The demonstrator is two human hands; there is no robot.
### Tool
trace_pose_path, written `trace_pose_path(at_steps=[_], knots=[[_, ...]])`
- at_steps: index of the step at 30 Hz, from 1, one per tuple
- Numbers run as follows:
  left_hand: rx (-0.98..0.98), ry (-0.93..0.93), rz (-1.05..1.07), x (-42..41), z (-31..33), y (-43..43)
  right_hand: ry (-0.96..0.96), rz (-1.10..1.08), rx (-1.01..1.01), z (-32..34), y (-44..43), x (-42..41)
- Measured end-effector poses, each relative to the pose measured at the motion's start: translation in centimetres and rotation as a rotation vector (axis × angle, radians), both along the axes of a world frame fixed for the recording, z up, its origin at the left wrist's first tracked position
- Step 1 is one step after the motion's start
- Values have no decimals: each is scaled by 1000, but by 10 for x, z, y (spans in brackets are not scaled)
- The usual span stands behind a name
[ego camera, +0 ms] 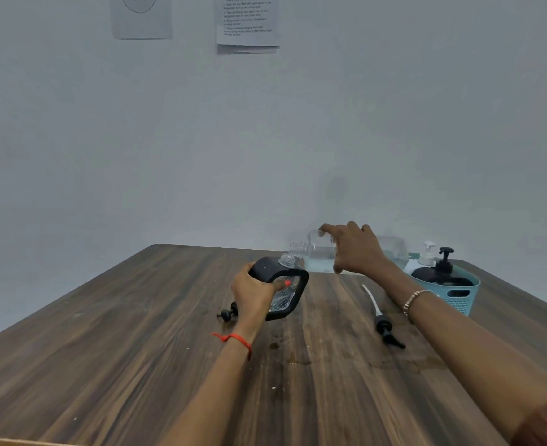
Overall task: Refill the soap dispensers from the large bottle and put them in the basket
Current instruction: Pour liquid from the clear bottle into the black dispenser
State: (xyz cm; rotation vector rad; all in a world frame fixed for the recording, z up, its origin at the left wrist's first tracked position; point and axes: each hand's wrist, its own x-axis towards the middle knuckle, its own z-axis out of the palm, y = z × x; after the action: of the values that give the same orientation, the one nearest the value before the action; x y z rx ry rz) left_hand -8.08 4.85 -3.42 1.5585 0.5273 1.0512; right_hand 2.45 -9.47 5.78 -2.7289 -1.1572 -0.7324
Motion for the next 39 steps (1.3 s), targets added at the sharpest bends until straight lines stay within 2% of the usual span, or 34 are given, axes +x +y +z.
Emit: trace_pose_path(at_steps=[39], knots=[[-32,-10,-37,-1,-7,-2,-19,-16,-38,-5,-1,4]])
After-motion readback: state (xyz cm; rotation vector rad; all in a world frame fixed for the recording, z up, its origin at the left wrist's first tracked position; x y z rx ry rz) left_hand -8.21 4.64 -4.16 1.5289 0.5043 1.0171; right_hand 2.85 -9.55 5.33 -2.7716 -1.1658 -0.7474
